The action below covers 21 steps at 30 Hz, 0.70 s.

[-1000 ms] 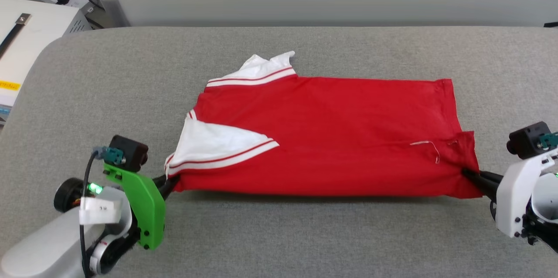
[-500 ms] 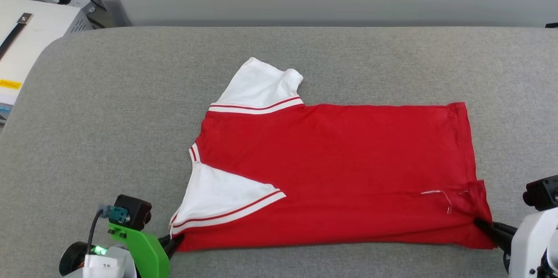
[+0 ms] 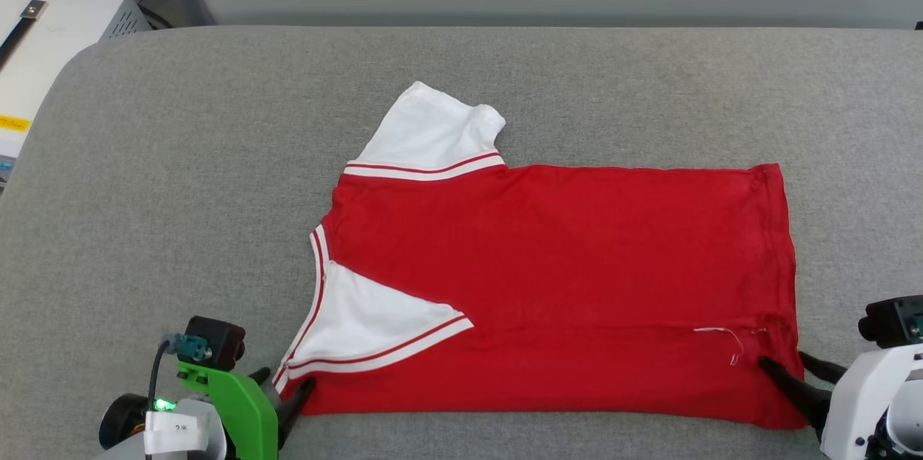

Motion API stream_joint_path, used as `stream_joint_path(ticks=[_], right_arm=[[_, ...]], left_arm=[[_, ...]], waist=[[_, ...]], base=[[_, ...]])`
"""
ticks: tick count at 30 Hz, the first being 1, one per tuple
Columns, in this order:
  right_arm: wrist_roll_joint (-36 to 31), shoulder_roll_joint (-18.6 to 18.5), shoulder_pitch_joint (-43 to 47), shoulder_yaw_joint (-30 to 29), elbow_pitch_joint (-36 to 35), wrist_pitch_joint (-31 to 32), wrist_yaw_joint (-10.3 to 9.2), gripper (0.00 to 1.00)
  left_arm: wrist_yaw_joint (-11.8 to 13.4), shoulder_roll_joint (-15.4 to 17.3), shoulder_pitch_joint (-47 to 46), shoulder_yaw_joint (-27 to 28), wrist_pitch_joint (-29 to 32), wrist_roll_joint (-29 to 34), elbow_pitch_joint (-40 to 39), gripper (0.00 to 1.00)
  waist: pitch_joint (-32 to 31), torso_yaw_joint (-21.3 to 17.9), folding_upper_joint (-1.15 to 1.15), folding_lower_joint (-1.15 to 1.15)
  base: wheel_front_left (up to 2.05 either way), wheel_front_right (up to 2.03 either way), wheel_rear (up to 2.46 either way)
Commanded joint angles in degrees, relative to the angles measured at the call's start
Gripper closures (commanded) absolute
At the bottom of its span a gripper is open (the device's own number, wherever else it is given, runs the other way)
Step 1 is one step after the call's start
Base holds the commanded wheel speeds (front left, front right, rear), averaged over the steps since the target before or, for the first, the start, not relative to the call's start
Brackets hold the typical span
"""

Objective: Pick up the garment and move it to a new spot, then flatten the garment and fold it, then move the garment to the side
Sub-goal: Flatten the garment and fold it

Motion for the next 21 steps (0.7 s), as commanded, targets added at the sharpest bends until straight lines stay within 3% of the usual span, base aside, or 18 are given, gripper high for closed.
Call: stream_joint_path(ticks=[1,7,14,18,21], right_arm=[[-4.5,0.0,-0.8,-0.7,-0.5,-1.4,-0.04,0.0],[-9.0,1.5,-1.1,-4.7,-4.0,-9.4,-0.04,0.0],[-16.8,7.3,-2.6,-10.5,-8.7,-17.5,-0.04,0.0],[-20.6,10.4,-3.9,-13.0,-11.2,-20.1,-0.04,0.0],[-22.6,12.4,-5.1,-13.4,-13.1,-21.1,-0.04,0.0]], left_arm=[[-0.2,0.4,-1.4,0.6,-1.0,0.8,-0.1,0.0],[0.7,2.9,-5.1,3.3,-5.1,4.2,-3.9,0.0],[2.0,3.9,-13.5,6.4,-6.1,8.5,-6.2,0.0],[0.1,2.4,-19.5,9.8,-7.6,8.0,-5.0,0.0],[-2.8,2.0,-26.7,9.9,-5.4,10.6,-1.0,0.0]], waist=[[-0.4,0.2,0.0,0.0],[-1.5,0.4,0.0,0.0],[0.3,-1.5,0.0,0.0],[3.3,-3.3,0.0,0.0],[6.9,-5.5,0.0,0.0]], base=[[0.0,0.0,0.0],[0.0,0.0,0.0],[0.0,0.0,0.0],[0.0,0.0,0.0],[0.0,0.0,0.0]])
